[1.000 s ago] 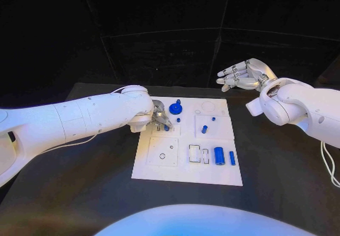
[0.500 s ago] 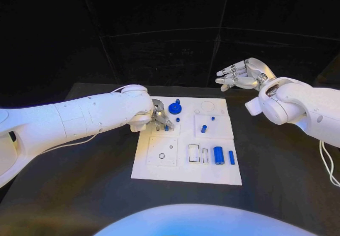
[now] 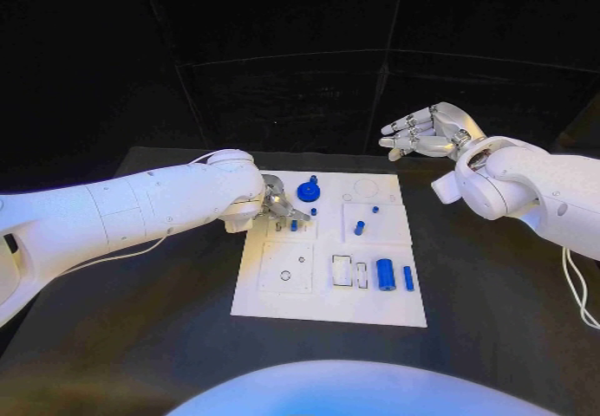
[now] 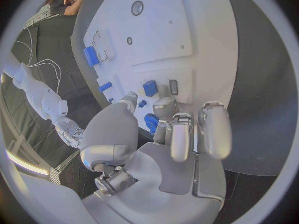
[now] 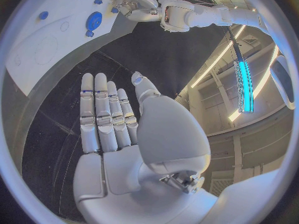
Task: Assemble the parts on the task board
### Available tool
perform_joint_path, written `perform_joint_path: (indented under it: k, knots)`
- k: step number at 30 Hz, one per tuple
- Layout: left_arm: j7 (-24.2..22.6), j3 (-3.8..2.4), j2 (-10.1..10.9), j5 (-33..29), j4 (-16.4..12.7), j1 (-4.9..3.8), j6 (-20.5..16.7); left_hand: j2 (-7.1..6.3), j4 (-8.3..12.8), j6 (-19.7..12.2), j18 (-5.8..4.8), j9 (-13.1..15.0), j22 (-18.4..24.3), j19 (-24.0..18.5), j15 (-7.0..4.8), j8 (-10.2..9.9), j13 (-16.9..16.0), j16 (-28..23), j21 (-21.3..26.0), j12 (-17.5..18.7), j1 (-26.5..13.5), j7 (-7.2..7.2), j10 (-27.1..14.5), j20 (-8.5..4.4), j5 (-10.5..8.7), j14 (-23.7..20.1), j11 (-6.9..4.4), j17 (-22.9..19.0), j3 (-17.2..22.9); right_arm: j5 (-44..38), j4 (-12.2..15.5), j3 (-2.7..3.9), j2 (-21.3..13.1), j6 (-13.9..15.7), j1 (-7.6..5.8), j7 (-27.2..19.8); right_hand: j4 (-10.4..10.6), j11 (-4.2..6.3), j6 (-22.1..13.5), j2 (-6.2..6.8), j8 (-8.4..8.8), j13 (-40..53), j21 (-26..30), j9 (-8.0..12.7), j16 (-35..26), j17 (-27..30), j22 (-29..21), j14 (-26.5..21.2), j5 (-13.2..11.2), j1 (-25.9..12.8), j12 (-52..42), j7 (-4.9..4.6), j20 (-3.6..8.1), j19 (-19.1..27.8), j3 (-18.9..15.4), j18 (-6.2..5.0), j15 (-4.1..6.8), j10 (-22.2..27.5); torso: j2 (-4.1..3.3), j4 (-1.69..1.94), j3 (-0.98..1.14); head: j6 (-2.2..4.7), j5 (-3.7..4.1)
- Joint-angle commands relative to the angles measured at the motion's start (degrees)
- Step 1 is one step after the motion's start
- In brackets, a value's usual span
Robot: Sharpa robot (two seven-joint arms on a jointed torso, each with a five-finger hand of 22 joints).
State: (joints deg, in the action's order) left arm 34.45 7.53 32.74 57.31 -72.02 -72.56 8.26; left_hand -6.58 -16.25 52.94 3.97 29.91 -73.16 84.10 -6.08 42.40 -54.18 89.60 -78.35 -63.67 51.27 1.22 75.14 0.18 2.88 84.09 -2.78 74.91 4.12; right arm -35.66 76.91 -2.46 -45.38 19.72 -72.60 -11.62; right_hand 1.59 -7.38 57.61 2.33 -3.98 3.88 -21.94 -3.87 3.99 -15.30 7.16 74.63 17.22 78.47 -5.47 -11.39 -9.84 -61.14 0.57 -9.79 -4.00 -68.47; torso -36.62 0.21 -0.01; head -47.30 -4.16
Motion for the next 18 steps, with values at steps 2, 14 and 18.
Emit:
perform_joint_path:
  k: [2, 14, 18]
  knots:
    - [-1.26, -1.73, 0.69, -0.29, -0.91, -0.38, -1.6, 0.36, -0.25, -0.39, -0.29, 0.01, 0.87, 0.29, -0.38, 0.22, 0.82, 0.4, 0.54, 0.71, 1.69, -0.23, -0.45, -0.46, -0.23, 5.91, -0.19, 15.09, -1.41, 0.19, -0.1, 0.04, 0.08, -0.01, -0.12, -0.59, 0.1, -0.08, -0.5, -0.04, 0.22, -0.11, 0.28, 0.04, -0.35, 0.12, -0.12, -0.23, 0.28, -0.72, 0.37, -0.03, -0.31, 0.09, -0.36, -0.59, -0.15, 0.52, -0.02, -0.01, 0.02, -0.01, 0.02]
    - [-6.13, -6.59, 1.7, -4.55, 2.3, -3.85, 1.9, 4.08, 1.74, -8.03, 0.89, -3.62, 7.39, -2.28, 2.52, -5.38, 13.82, -0.79, 5.86, 11.07, 12.3, 3.69, -10.46, 1.86, 0.08, 5.38, 3.26, 13.08, -2.76, 0.33, -0.72, 0.04, 0.43, 0.04, -0.12, -0.69, 0.23, -0.22, -0.66, -0.04, 0.2, -0.14, 0.72, 0.03, -0.34, 0.21, -0.37, -0.48, 0.54, -1.17, 0.3, -0.15, -0.48, 0.12, -0.61, -0.61, -0.3, 0.84, 0.01, 0.12, 0.15, 0.38, -0.2]
    - [-4.86, -6.73, -0.24, -4.63, 7.2, -4.48, 6.14, 4.52, 1.04, -6.83, 0.92, -4.05, 6.93, -2.04, 2.54, -5.02, 12.9, -0.58, 5.57, 9.7, 12.2, 3.52, -9.69, 2.16, 0.05, 5.49, 3.18, 13.43, -3.63, 0.36, -0.86, 0.04, 0.72, 0.02, -0.12, -0.71, 0.28, -0.22, -0.68, -0.05, 0.18, -0.13, 0.82, 0.02, -0.33, 0.23, -0.43, -0.5, 0.72, -1.3, 0.25, -0.16, -0.51, 0.1, -0.68, -0.62, -0.32, 0.86, -0.06, -0.05, 0.11, 0.47, -0.53]
